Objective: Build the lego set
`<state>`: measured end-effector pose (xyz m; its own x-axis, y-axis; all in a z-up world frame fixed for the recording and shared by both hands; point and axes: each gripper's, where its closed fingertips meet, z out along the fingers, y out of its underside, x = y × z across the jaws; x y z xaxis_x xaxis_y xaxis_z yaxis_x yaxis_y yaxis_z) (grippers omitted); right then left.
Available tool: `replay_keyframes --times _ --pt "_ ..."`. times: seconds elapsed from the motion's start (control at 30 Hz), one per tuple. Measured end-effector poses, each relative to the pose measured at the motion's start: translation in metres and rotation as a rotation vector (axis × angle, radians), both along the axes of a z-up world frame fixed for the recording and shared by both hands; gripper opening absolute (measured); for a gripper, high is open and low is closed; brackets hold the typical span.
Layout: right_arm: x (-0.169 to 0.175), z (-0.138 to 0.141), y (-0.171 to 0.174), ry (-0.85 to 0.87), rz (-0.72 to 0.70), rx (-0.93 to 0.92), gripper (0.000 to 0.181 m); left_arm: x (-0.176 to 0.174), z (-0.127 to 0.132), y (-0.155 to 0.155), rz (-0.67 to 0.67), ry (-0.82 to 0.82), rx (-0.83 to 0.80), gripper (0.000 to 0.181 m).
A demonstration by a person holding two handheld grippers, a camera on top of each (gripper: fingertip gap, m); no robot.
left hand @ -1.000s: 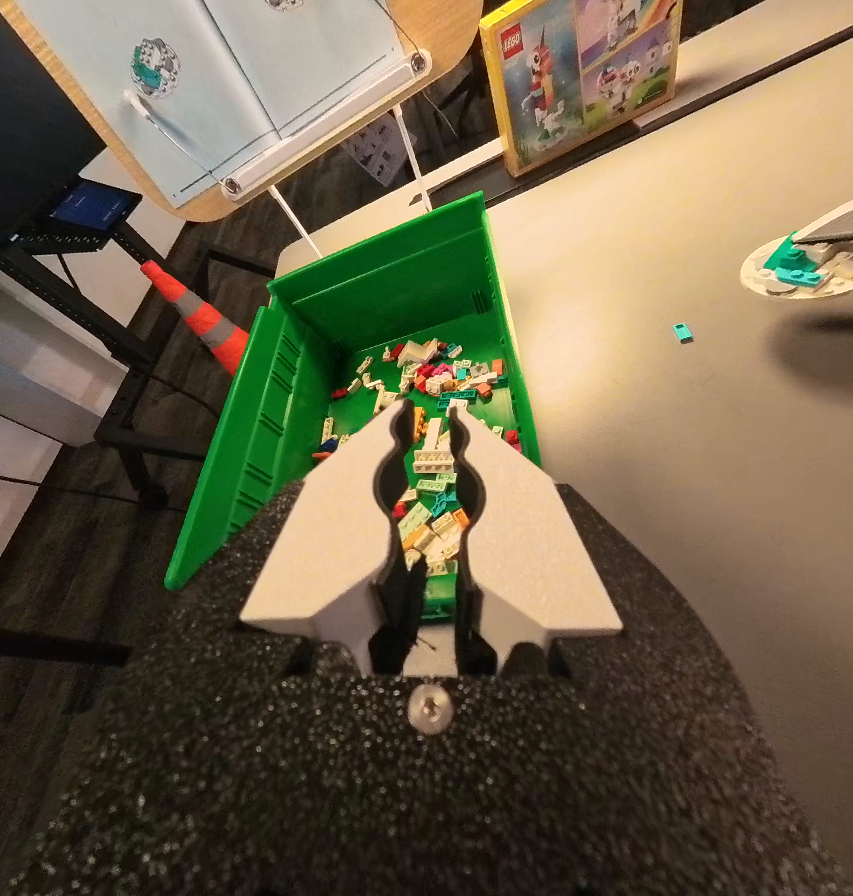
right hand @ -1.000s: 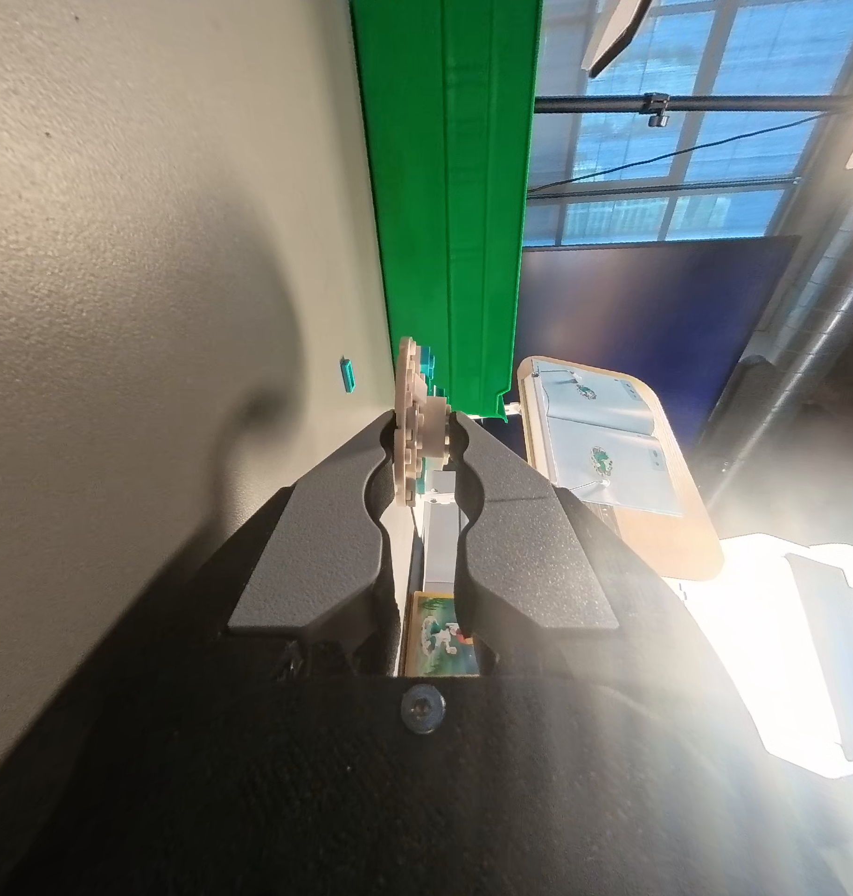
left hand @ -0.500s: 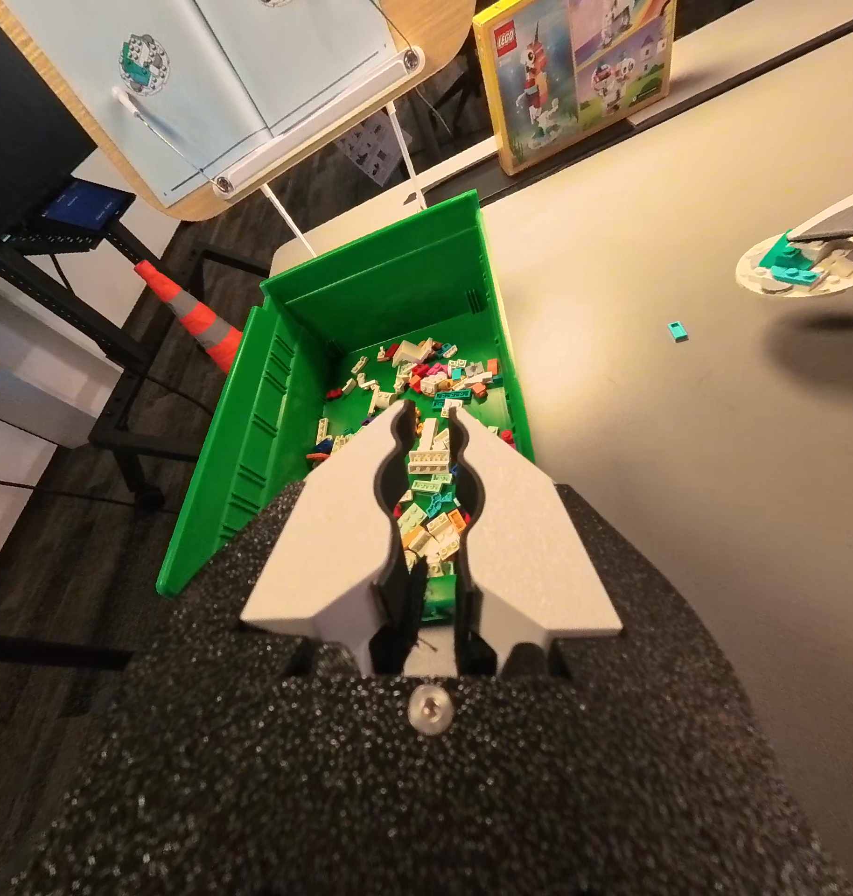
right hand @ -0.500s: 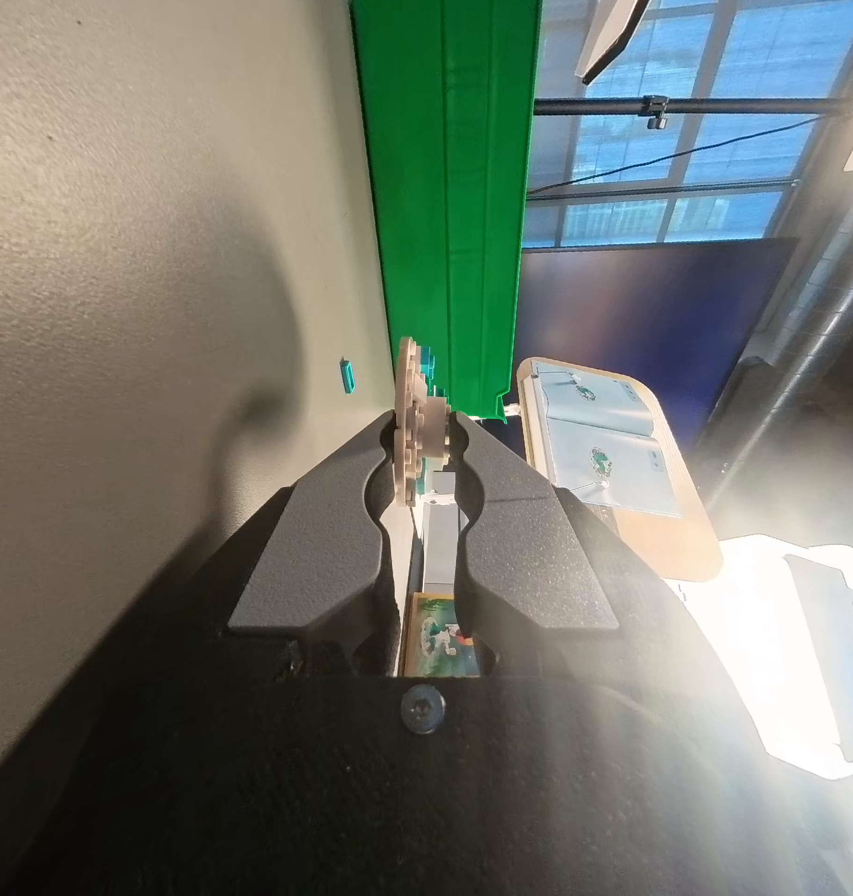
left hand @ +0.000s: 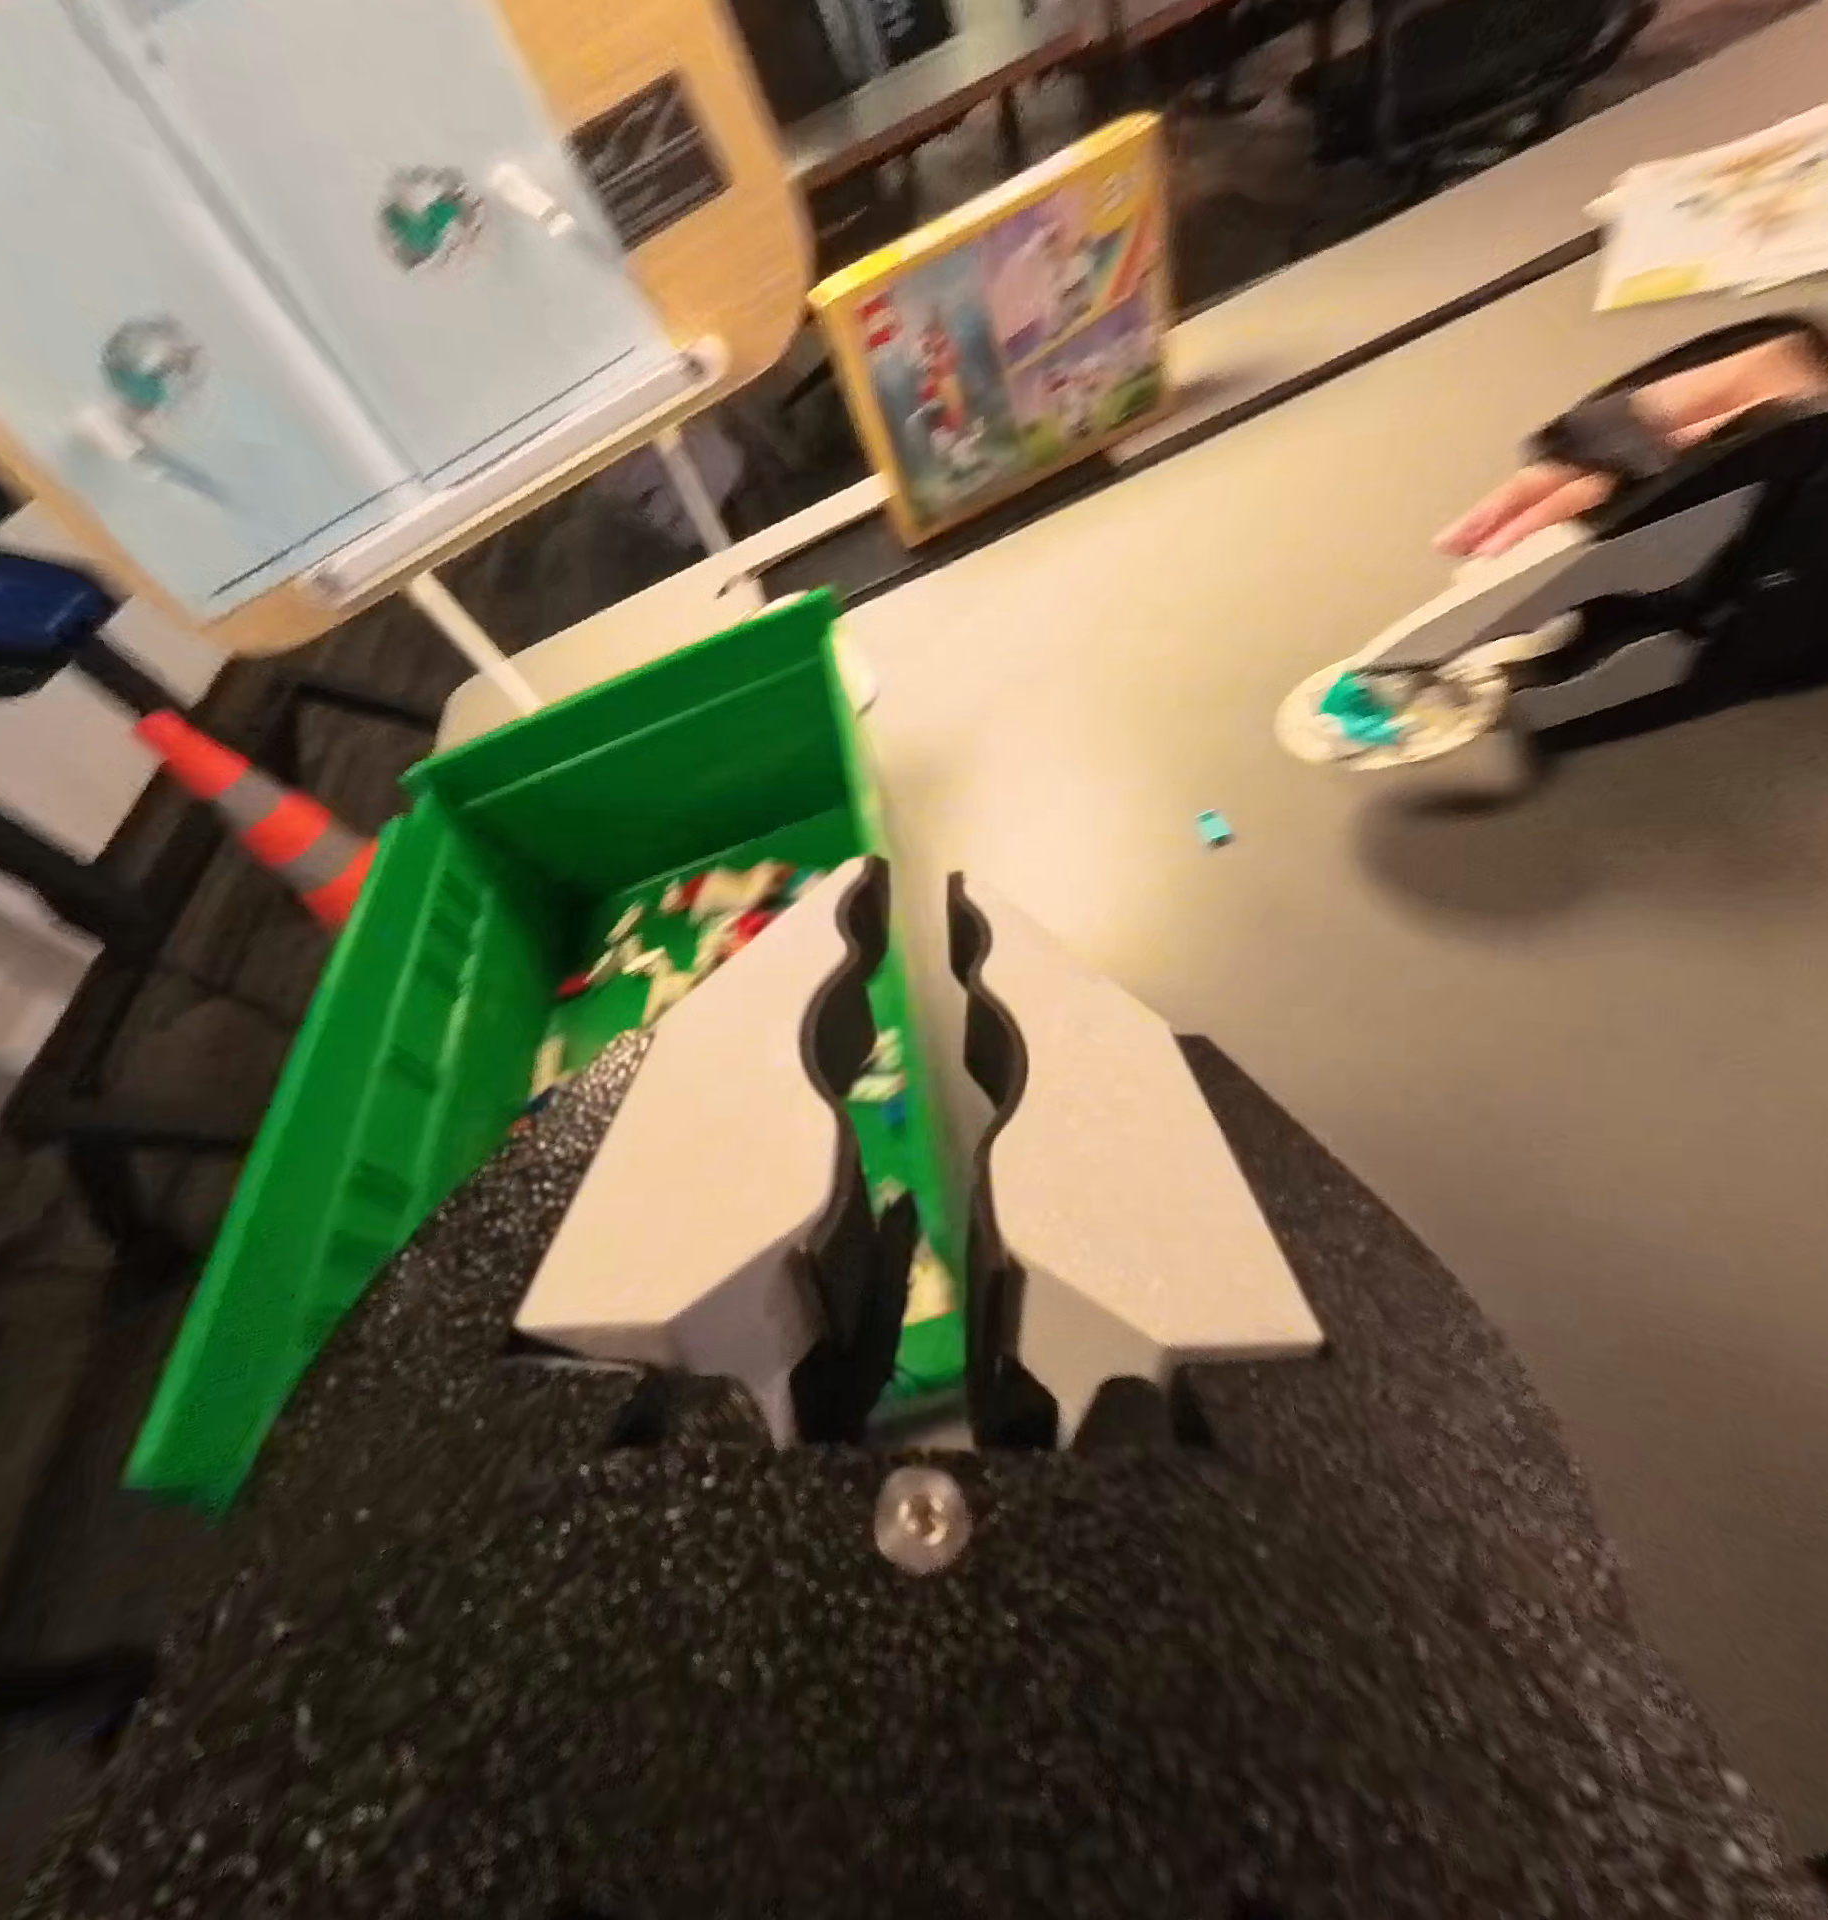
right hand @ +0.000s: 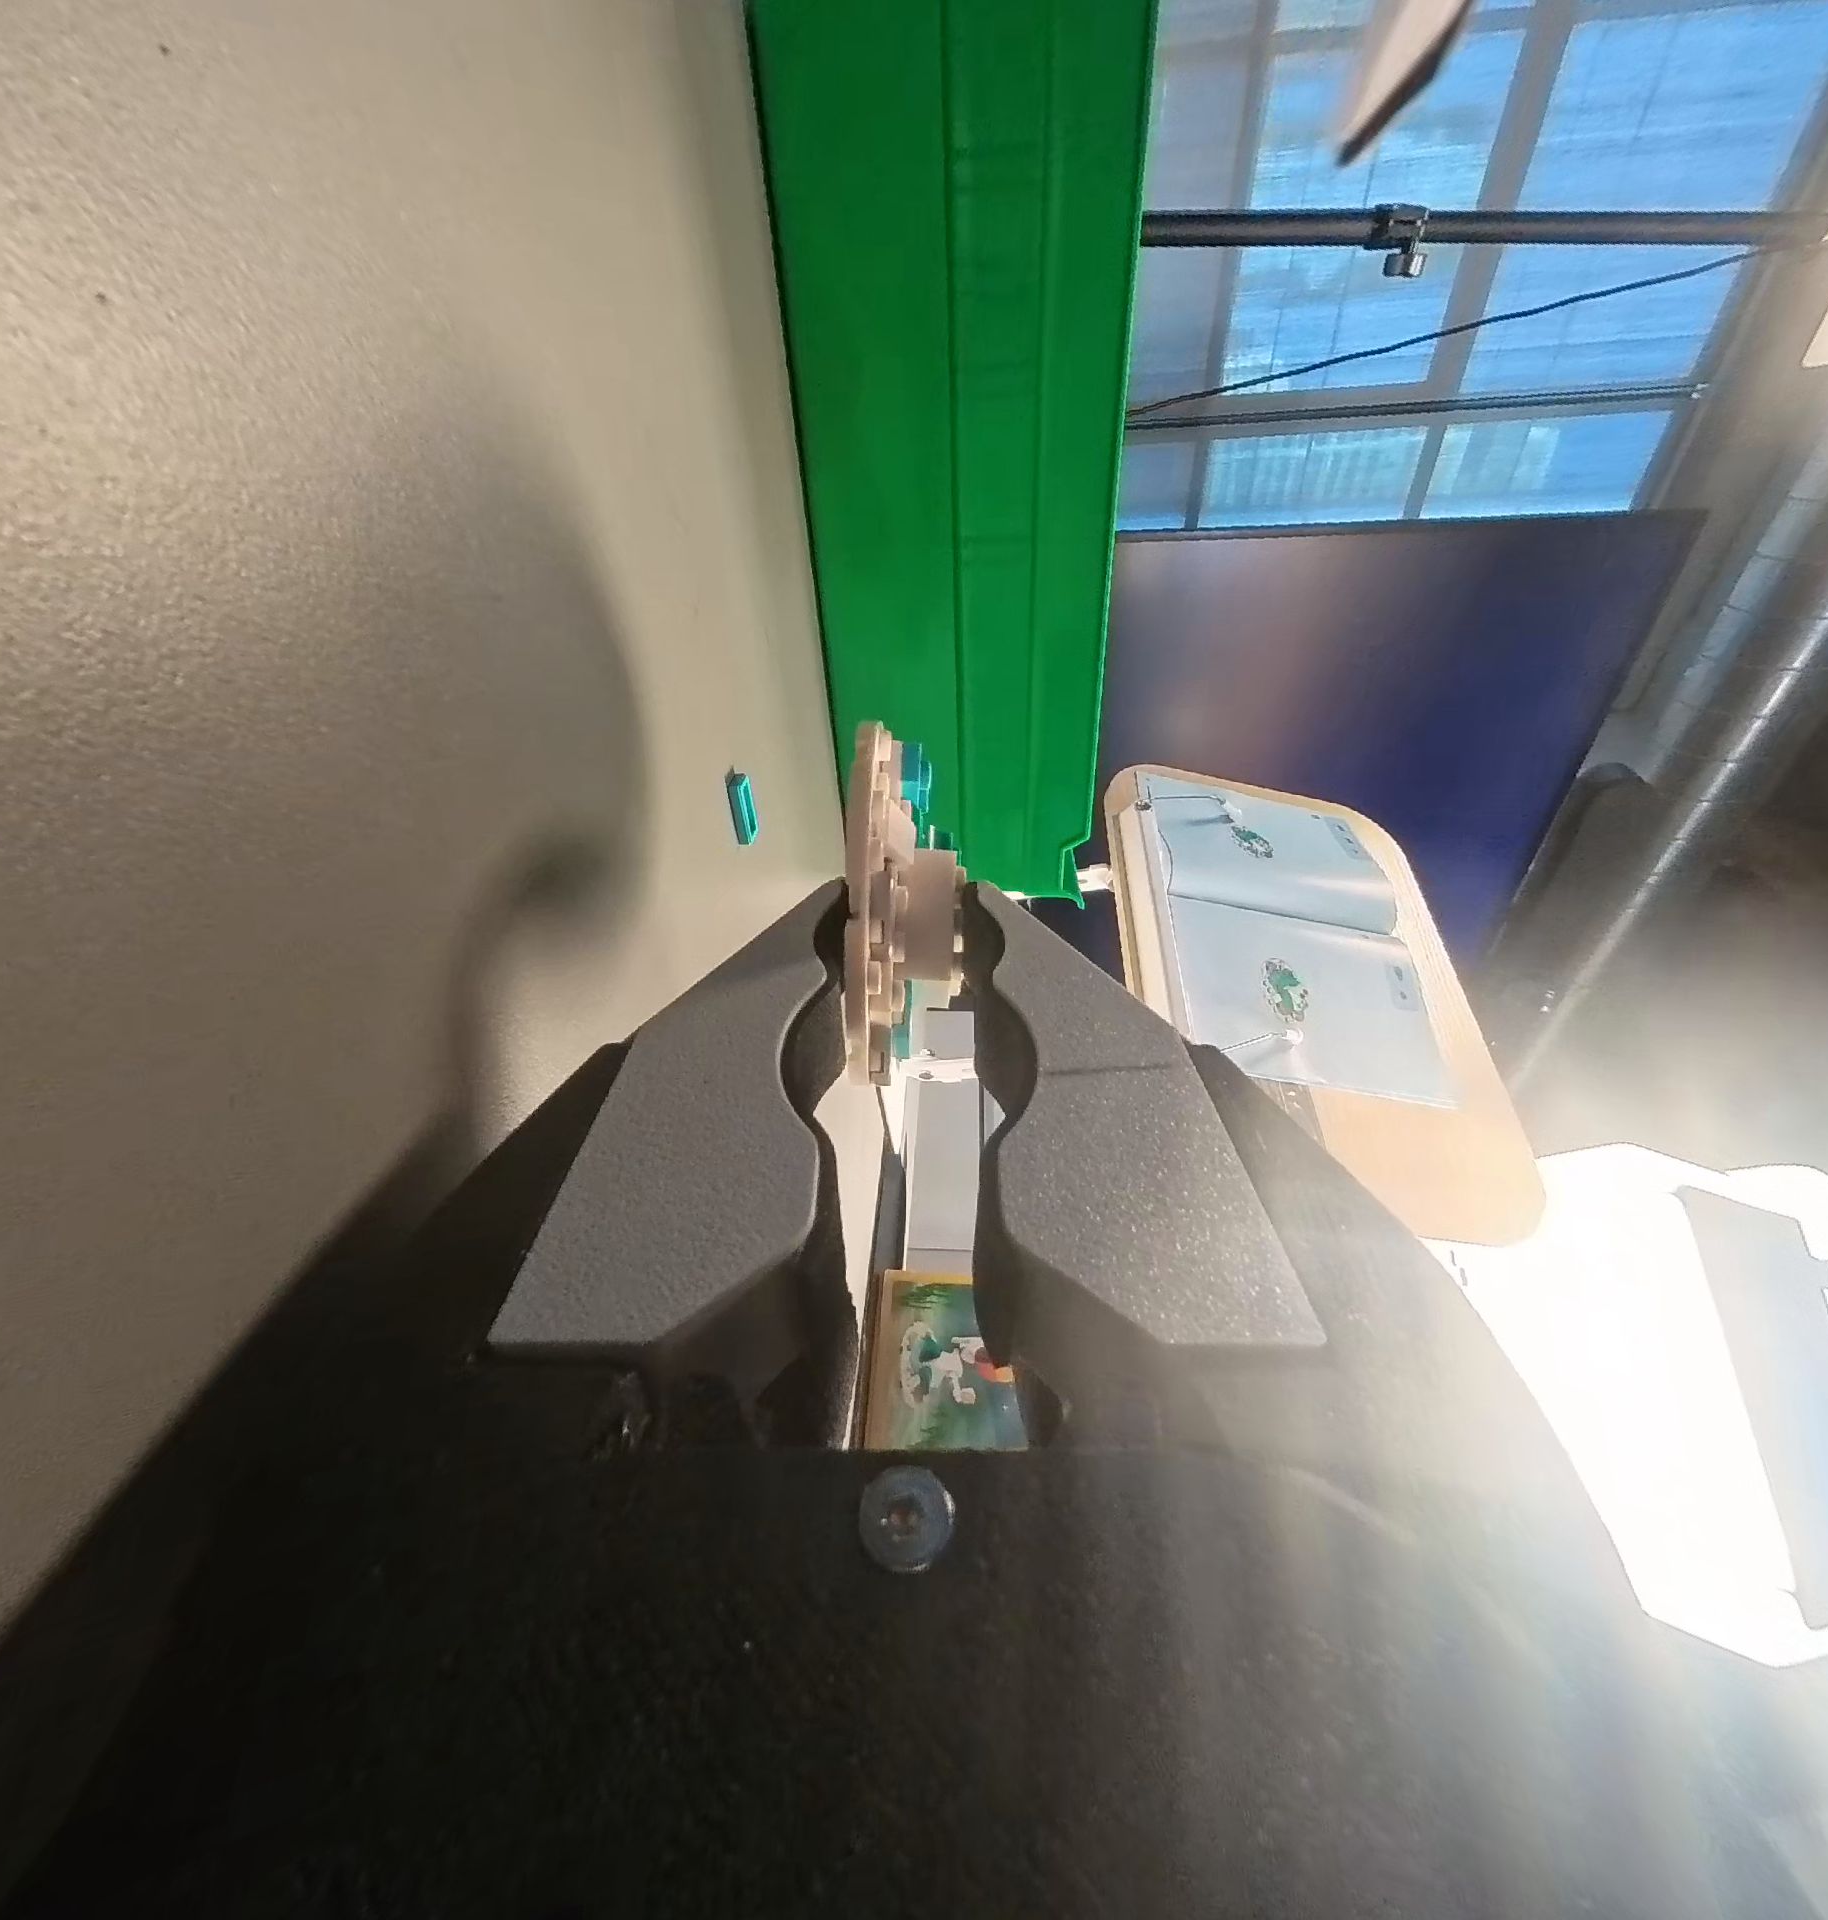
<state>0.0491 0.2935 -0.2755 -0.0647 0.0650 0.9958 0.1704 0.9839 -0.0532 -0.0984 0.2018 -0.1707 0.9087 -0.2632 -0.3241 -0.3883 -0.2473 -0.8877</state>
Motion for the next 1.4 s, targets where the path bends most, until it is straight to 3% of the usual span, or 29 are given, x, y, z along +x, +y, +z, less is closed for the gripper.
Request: replay_keyframes --times 0.03,0.2,0.3,0.53,0.77,0.93,1.1,1.23,1.4 --pt "0.000 0.000 0.000 0.001 -0.001 -0.001 0.019 0.019 0.002 0.000 -0.061 -0.010 0.012 0.008" --pt "0.001 0.004 0.003 0.022 -0.009 -0.016 0.019 0.117 -0.017 0.007 -0.375 -0.096 -0.043 0.011" --pt "0.002 0.007 0.004 0.037 -0.006 -0.038 0.019 0.145 -0.036 0.026 -0.427 -0.068 -0.013 0.022" --pt "0.006 0.015 0.001 0.077 0.050 -0.197 0.017 0.158 -0.069 0.075 -0.492 0.270 0.224 0.040" --pt "0.013 0.016 0.008 0.079 0.068 -0.273 0.019 0.162 -0.075 0.083 -0.546 0.482 0.370 0.045" --pt "0.015 0.017 -0.008 0.051 0.175 -0.380 0.018 0.164 -0.088 0.086 -0.592 0.359 0.340 0.047" --pt "0.017 0.018 -0.022 0.029 0.247 -0.476 0.018 0.172 -0.094 0.081 -0.628 0.402 0.404 0.018" --pt "0.017 0.019 -0.024 0.031 0.253 -0.494 0.019 0.169 -0.092 0.082 -0.583 0.449 0.422 0.013" --pt "0.008 0.013 -0.002 0.046 0.080 -0.457 0.033 0.137 -0.101 0.105 -0.343 0.629 0.308 0.012"
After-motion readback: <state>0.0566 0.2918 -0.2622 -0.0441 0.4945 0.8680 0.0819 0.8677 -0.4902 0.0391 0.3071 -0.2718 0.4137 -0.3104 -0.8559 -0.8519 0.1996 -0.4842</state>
